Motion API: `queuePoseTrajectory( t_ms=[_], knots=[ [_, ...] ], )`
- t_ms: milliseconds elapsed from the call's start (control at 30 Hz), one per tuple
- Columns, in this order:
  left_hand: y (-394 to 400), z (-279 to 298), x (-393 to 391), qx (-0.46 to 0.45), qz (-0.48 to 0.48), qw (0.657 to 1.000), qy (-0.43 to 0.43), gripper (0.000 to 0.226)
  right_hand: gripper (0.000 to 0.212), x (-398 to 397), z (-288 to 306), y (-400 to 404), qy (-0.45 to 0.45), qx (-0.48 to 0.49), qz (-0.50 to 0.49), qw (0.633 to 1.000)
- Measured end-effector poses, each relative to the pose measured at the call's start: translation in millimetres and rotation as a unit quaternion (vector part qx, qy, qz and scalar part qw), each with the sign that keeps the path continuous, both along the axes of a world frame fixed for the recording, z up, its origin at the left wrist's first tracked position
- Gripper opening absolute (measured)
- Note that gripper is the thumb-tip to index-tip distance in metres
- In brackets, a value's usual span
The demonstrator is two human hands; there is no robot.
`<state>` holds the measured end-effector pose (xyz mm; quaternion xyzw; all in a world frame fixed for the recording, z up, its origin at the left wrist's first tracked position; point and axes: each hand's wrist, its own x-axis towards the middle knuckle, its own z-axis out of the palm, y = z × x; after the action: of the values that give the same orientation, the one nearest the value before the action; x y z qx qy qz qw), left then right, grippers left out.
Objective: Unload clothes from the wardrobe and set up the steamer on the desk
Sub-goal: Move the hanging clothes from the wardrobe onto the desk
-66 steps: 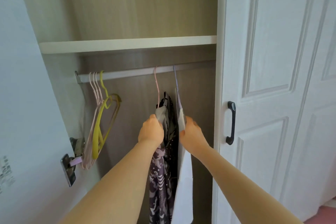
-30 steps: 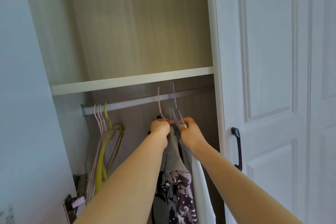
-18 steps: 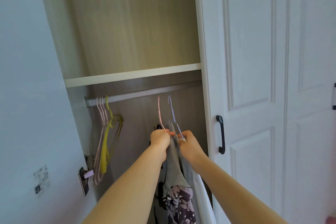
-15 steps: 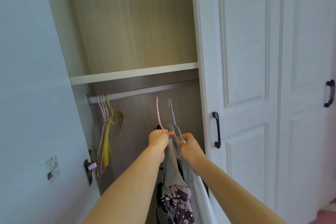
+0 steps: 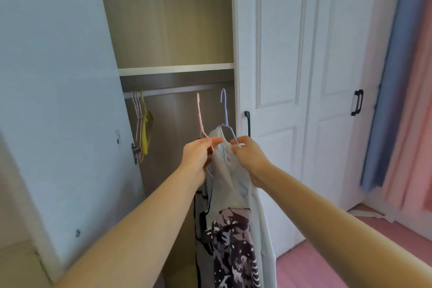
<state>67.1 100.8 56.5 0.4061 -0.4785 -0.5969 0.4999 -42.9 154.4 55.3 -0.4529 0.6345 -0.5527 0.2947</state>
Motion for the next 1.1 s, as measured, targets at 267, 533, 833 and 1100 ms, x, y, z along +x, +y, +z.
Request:
queuePoseTrajectory(
  t_ms=[267, 533, 833, 1100],
  knots=[
    [113, 7, 49, 0.006, -0.067, 0.994, 0.088, 0.018, 0.020, 48, 10, 121, 0.075, -0.019, -0.018, 0.997],
    [193, 18, 88, 0.049, -0.093, 0.987, 0.120, 0.011, 0.018, 92, 23, 210, 0.075, -0.001, -0.043, 0.996],
    [268, 13, 150, 0.015, -0.176, 0.982, 0.066, 0.017, 0.009, 145, 19, 290, 0.080, 0.000, -0.049, 0.996],
    [344, -6, 216, 0.003, -0.243, 0.969, 0.034, 0.025, 0.014, 210, 3, 367, 0.093, -0.007, -0.055, 0.994]
  ],
)
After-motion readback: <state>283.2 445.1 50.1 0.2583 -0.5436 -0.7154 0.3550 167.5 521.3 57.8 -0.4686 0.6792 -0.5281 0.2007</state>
